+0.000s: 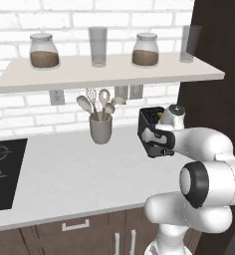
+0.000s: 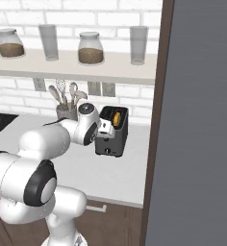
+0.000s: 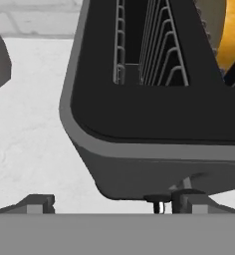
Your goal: Start the toaster. Once the lever pops up, take the bread to the plate on the dining counter.
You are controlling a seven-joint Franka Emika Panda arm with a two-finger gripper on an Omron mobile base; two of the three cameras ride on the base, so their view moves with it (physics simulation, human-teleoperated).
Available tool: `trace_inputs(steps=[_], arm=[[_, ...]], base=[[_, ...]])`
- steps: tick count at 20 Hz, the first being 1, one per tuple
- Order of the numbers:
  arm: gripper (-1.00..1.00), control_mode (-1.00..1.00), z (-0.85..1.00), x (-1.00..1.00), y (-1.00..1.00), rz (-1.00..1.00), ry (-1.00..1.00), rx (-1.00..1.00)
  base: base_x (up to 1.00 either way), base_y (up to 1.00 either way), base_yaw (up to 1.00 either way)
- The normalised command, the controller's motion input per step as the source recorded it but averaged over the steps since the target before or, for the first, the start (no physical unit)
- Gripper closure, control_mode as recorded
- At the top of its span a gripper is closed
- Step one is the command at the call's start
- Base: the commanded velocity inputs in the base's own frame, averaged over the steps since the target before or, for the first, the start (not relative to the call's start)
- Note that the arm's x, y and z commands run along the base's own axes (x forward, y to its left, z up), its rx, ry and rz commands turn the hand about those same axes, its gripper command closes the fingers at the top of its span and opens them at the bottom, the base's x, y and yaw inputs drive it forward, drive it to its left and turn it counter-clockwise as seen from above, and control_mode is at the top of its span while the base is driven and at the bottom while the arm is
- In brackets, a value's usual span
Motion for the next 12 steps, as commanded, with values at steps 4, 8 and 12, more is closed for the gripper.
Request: trace_inputs(steps=[4,8,12], arm=[[-1.0,-1.0,-0.33,0.0,0.0,0.0,0.0,0.0],[-1.0,-1.0,-0.32,0.0,0.0,0.0,0.0,0.0],[-1.0,-1.0,-0.25,0.0,0.0,0.0,0.0,0.0]], base=[[0.0,0.0,0.0],[0.0,0.0,0.0],[0.0,0.0,0.0]])
